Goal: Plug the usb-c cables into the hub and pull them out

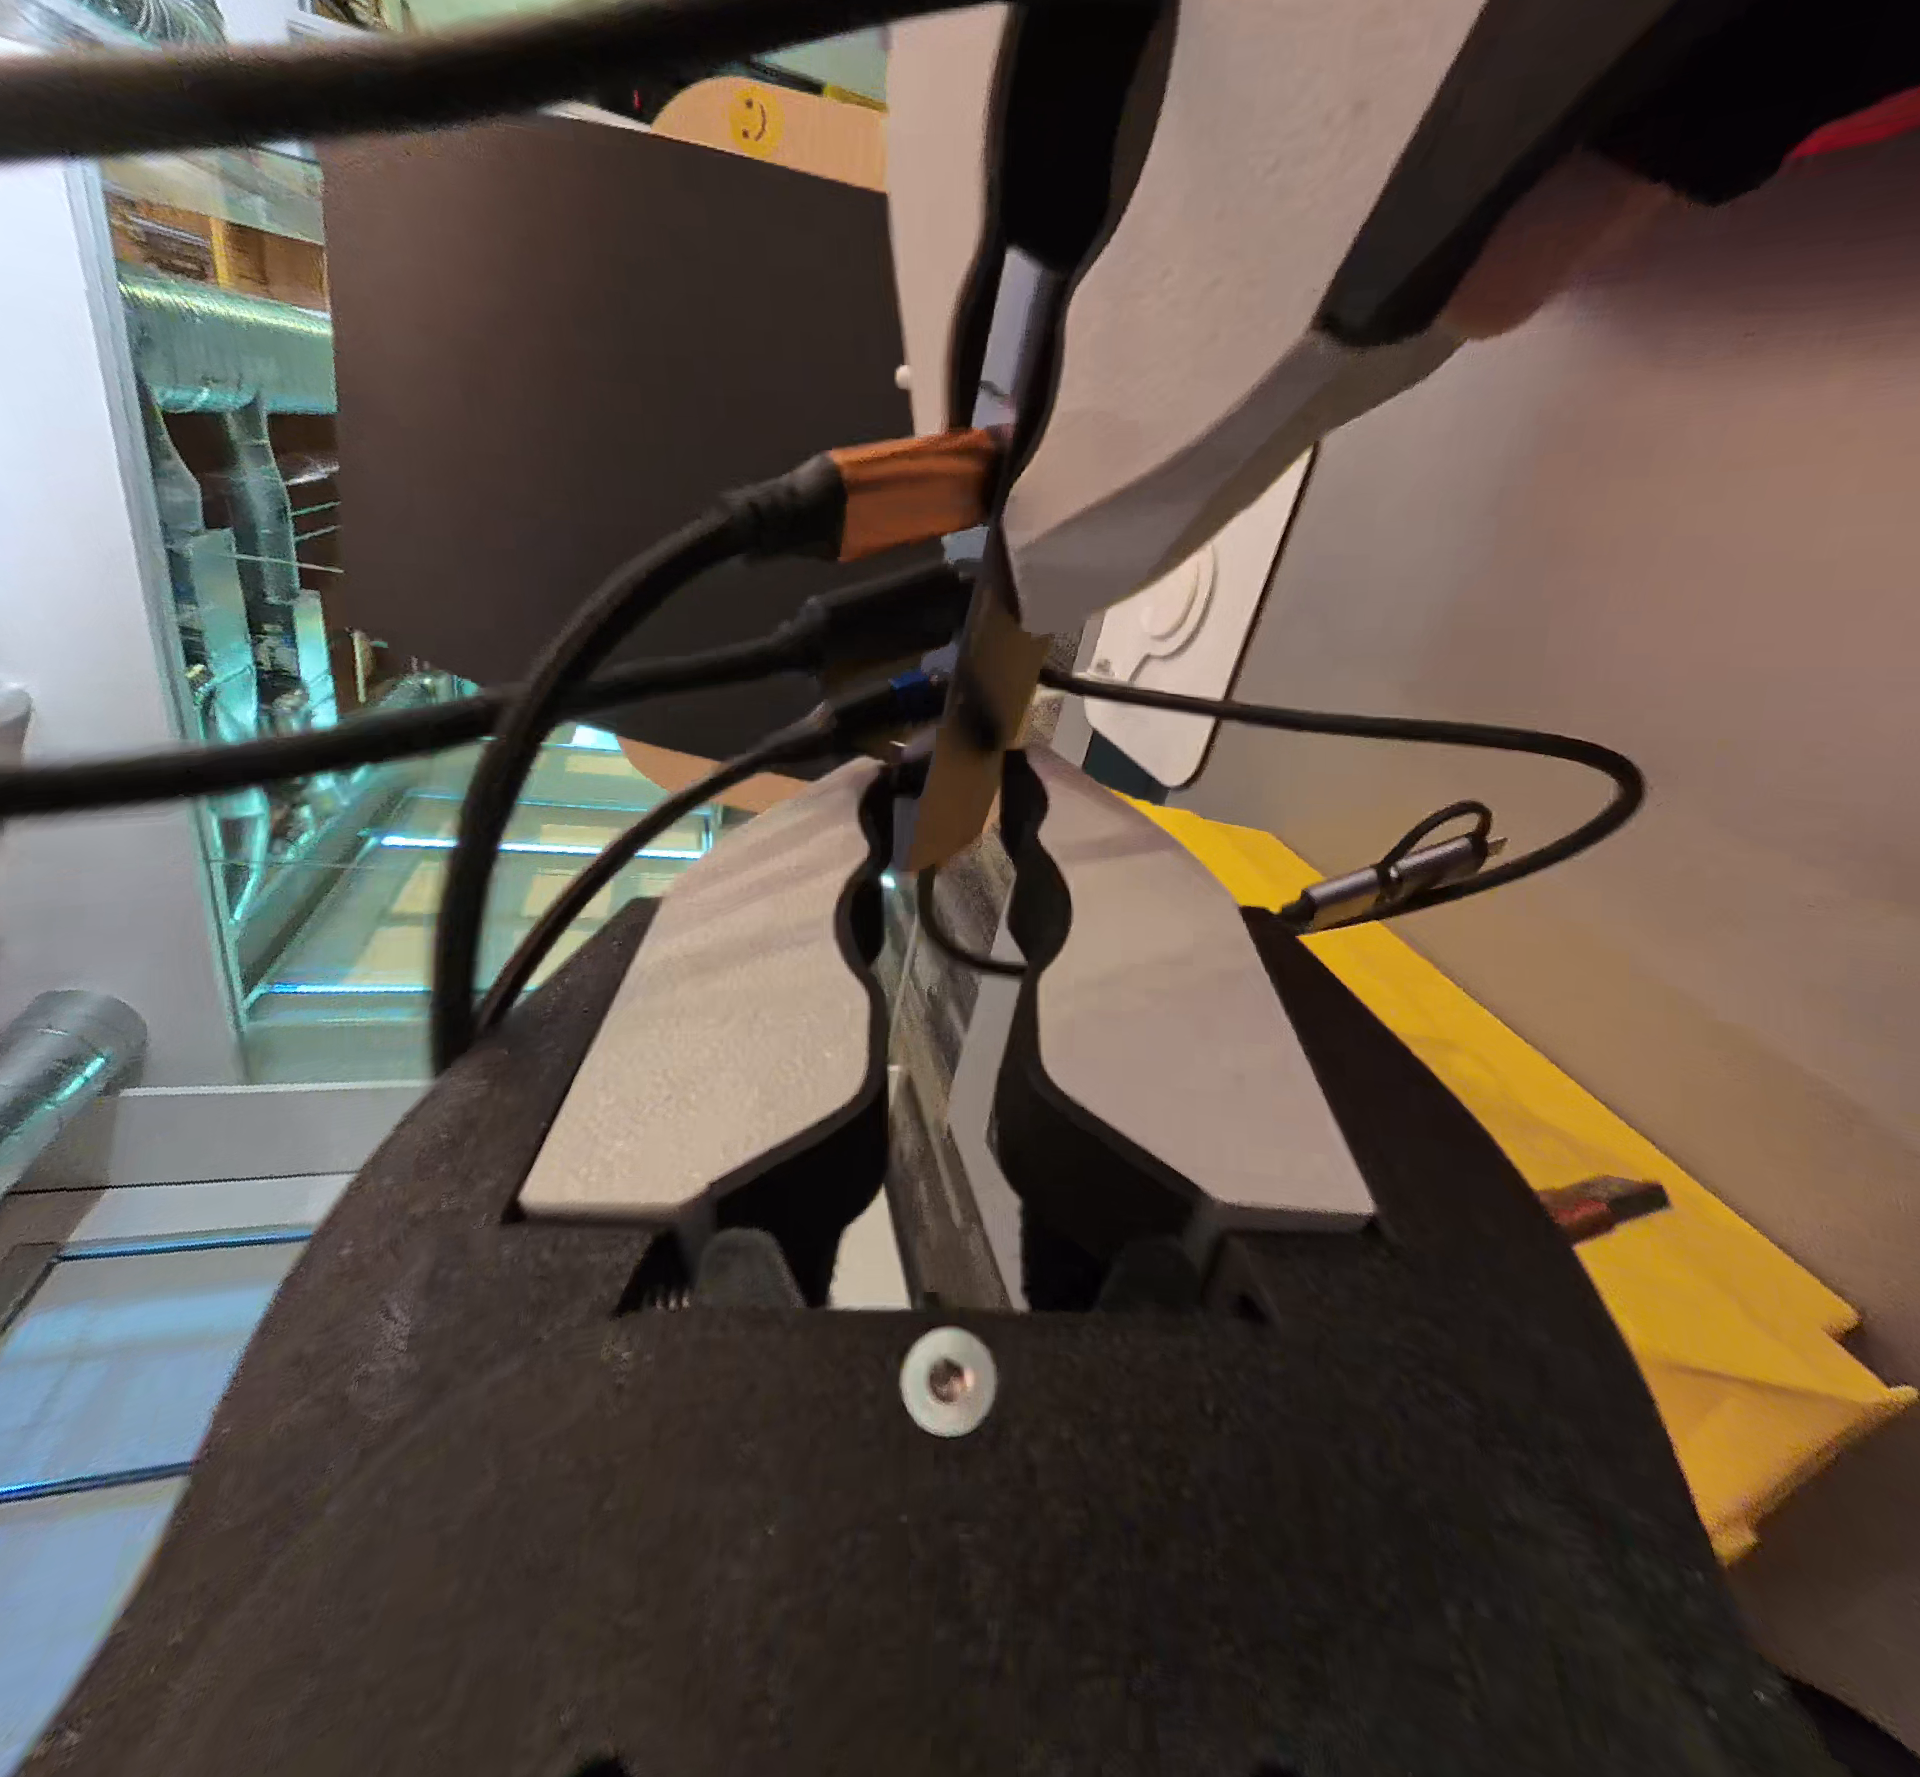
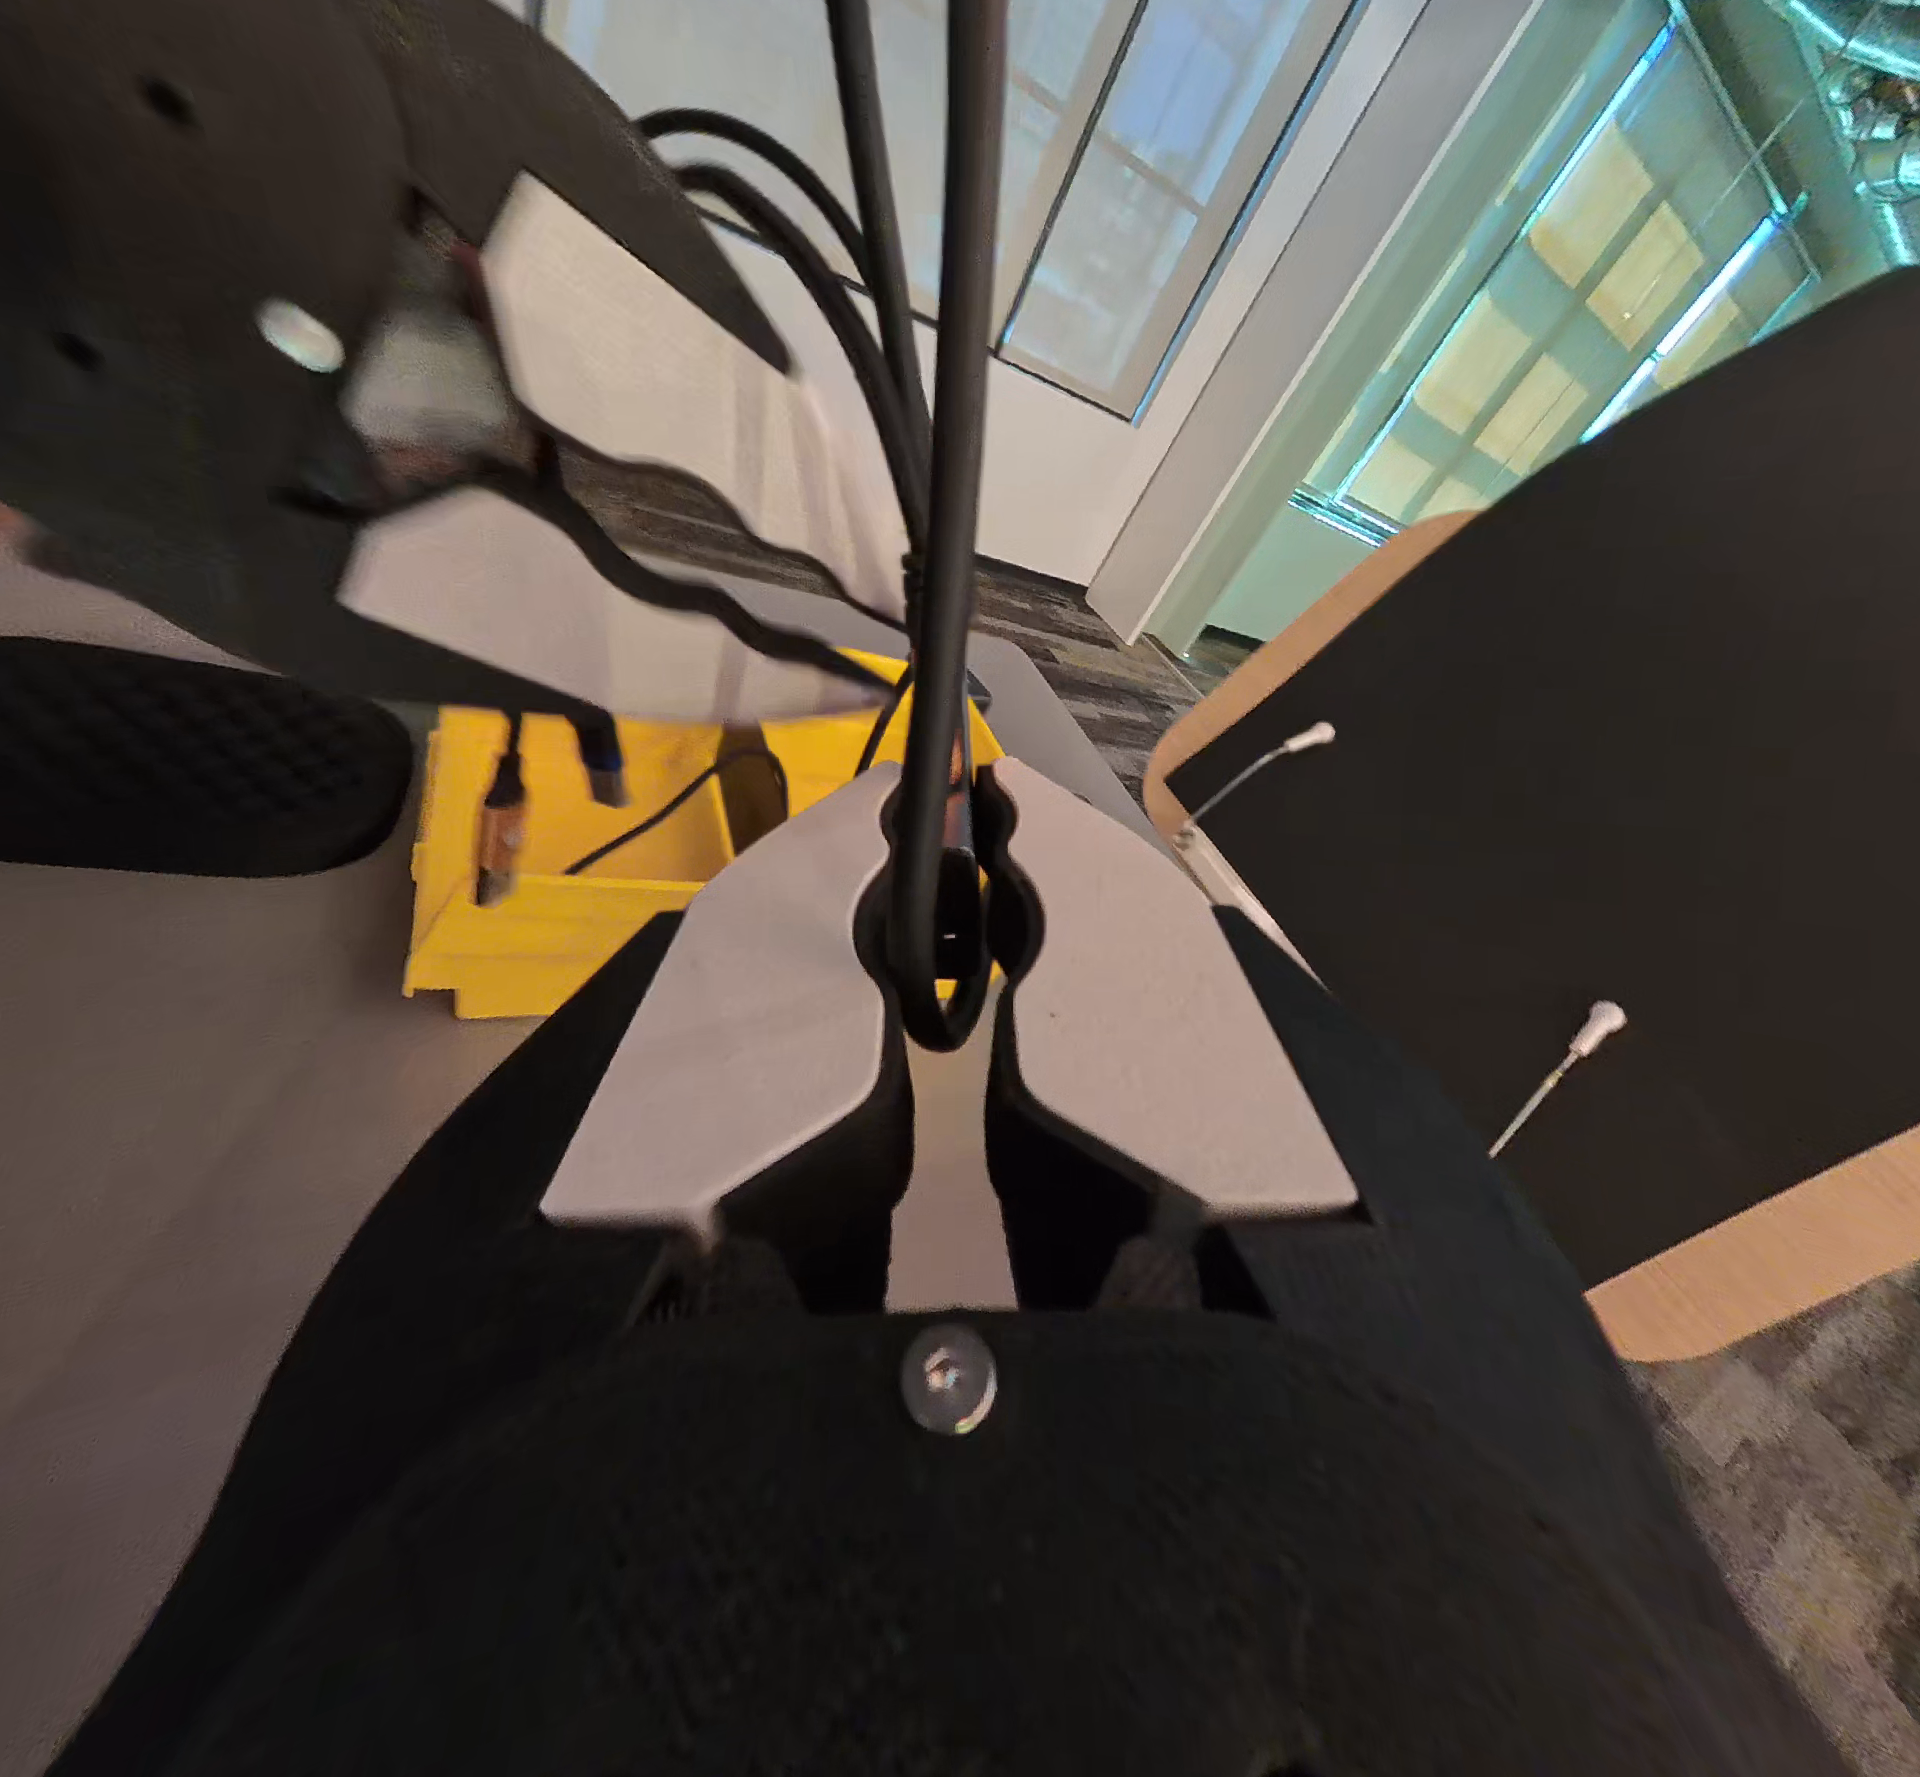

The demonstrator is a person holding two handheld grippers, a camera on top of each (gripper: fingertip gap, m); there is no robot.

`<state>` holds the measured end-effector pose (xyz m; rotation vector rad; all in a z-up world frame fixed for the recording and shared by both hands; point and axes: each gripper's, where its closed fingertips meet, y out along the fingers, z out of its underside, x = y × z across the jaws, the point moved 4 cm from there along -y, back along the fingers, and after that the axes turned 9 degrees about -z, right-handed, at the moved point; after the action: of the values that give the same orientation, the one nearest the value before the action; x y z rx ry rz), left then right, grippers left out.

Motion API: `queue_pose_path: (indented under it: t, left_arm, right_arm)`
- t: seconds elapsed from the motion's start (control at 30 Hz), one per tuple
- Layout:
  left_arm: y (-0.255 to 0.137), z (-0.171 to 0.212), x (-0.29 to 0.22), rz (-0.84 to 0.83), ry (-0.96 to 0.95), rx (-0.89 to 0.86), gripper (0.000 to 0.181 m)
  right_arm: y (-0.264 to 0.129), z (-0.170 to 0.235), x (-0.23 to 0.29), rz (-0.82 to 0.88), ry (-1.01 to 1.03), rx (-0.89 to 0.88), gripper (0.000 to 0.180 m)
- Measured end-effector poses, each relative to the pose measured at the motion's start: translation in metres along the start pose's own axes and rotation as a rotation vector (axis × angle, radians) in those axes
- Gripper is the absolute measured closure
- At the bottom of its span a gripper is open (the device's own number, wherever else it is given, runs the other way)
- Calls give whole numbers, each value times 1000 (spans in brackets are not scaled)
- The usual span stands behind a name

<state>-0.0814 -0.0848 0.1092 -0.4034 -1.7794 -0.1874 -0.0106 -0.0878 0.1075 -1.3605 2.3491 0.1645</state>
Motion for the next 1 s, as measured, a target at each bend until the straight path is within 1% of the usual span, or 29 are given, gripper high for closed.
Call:
queue_pose_path:
  t: [0.03, 0.07, 0.1, 0.17, 0.27, 0.4, 0.43, 0.47, 0.5, 0.57, 0.6, 0.63, 0.67, 0.73, 0.77, 0.8, 0.87, 0.9, 0.93, 1.0]
  left_arm:
    - [-6, -1, 2, -2, -21, -20, 171]
    - [-14, -2, 5, -5, -54, -50, 176]
    - [-23, -4, 6, 6, -94, -80, 176]
    - [-42, -6, 5, 70, -179, -127, 168]
    - [-77, -9, 1, 272, -351, -235, 167]
    - [-117, -6, 21, 445, -574, -430, 167]
    - [-124, -2, 29, 474, -628, -467, 167]
    - [-127, 4, 38, 462, -674, -484, 167]
    - [-124, 13, 50, 401, -711, -485, 167]
    - [-109, 35, 73, 190, -741, -451, 177]
    - [-98, 46, 80, 104, -722, -427, 178]
    - [-87, 54, 82, 64, -686, -409, 177]
    - [-74, 59, 78, 69, -647, -398, 176]
    - [-49, 60, 65, 130, -584, -424, 160]
    - [-39, 56, 57, 169, -553, -470, 155]
    - [-33, 49, 47, 220, -528, -537, 154]
    - [-31, 30, 31, 312, -518, -690, 145]
    - [-30, 21, 26, 339, -522, -742, 145]
    - [-29, 14, 22, 356, -520, -770, 145]
    - [-25, 4, 14, 409, -504, -771, 143]
  right_arm:
    - [0, 4, -3, 6, -1, 7, 169]
    - [1, 8, -5, -2, 12, 9, 169]
    - [2, 11, -6, -24, 38, 3, 169]
    - [4, 14, -6, -67, 66, -25, 169]
    - [5, 22, -11, -66, 88, -8, 169]
    - [4, 30, -18, -106, 144, -34, 169]
    - [3, 31, -19, -116, 146, -43, 169]
    - [1, 31, -18, -144, 131, -62, 169]
    - [-1, 29, -17, -174, 107, -85, 169]
    - [-5, 25, -13, -217, 53, -132, 169]
    - [-8, 22, -12, -233, 38, -159, 169]
    - [-10, 19, -11, -252, 30, -190, 169]
    - [-13, 16, -9, -273, 16, -228, 169]
    - [-21, 9, -3, -312, -58, -313, 169]
    - [-23, 7, -2, -316, -83, -340, 169]
    - [-25, 6, -1, -325, -97, -354, 169]
    - [-27, 4, 1, -338, -133, -383, 169]
    - [-28, 4, 3, -340, -154, -401, 169]
    - [-30, 3, 4, -352, -173, -419, 169]
    - [-32, 2, 6, -364, -207, -446, 169]
